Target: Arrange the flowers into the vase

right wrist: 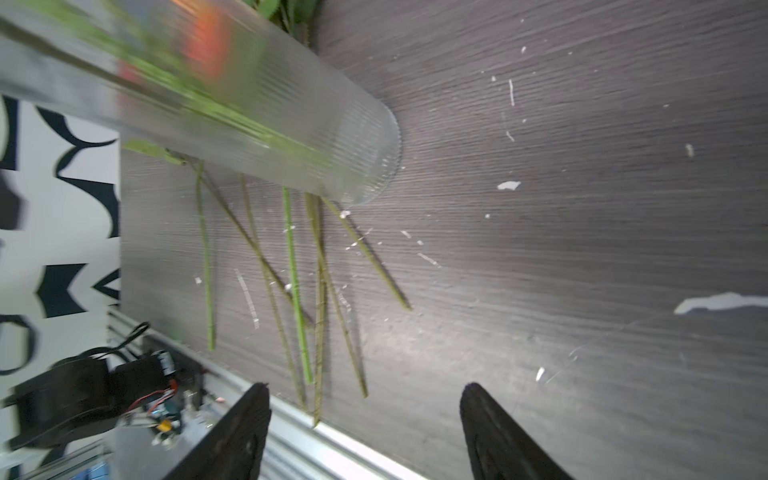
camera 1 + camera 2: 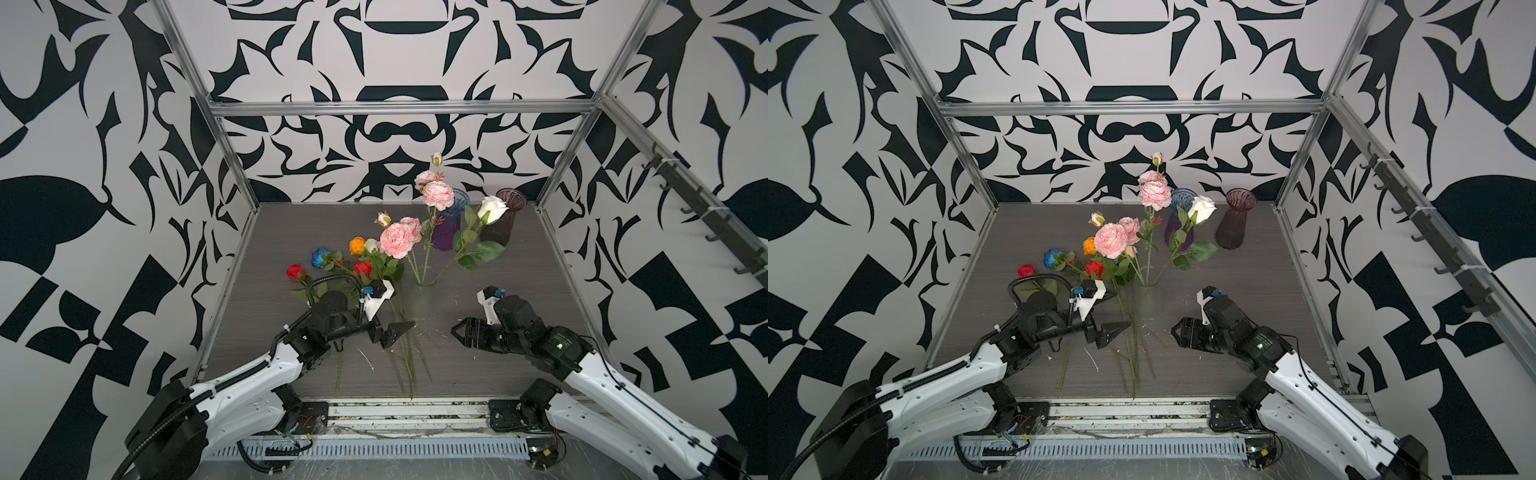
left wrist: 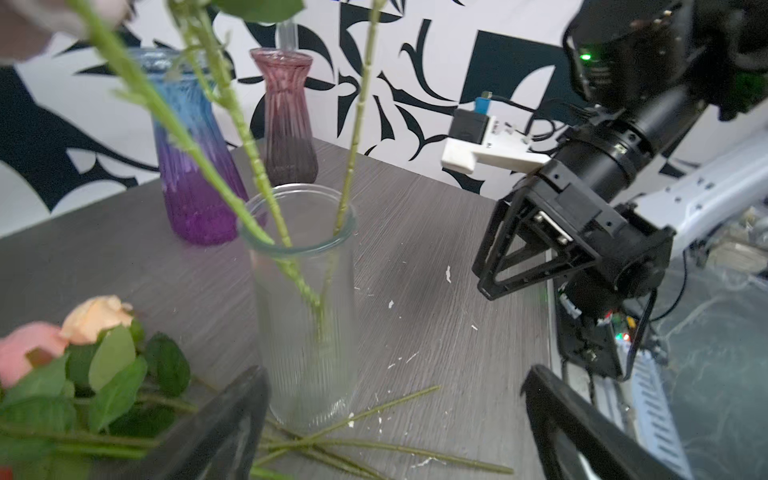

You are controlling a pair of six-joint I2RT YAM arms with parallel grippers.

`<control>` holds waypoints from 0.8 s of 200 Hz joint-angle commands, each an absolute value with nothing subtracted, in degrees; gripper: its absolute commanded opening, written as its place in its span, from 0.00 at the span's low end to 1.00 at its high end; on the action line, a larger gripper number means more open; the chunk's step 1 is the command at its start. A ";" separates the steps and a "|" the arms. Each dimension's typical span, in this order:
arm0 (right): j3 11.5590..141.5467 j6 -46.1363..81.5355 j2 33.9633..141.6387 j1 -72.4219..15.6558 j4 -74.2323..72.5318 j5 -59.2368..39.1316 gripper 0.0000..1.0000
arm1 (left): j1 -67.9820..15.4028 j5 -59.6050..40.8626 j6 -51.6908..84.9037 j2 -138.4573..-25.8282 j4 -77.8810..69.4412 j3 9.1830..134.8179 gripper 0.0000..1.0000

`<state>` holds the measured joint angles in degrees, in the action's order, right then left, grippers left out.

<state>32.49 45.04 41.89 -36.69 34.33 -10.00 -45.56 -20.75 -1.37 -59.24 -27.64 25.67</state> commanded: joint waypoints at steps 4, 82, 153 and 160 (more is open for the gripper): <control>32.79 40.51 44.94 -35.41 28.41 -8.95 0.79 | -45.62 -21.83 -15.61 -63.84 -33.71 28.68 1.00; 27.22 41.37 42.32 -34.73 23.82 -8.74 0.81 | -42.37 -19.78 -10.65 -76.36 -33.16 35.96 0.99; 23.74 42.72 48.24 -28.72 16.59 -16.17 0.81 | -40.66 -26.32 -9.82 -84.81 -26.71 44.81 0.99; 23.56 42.67 48.34 -28.33 16.36 -16.70 0.81 | -40.44 -26.65 -9.35 -85.41 -26.80 45.28 0.99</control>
<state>24.10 42.15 48.12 -29.67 20.69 -13.19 -41.60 -23.79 -11.07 -83.35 -28.38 43.16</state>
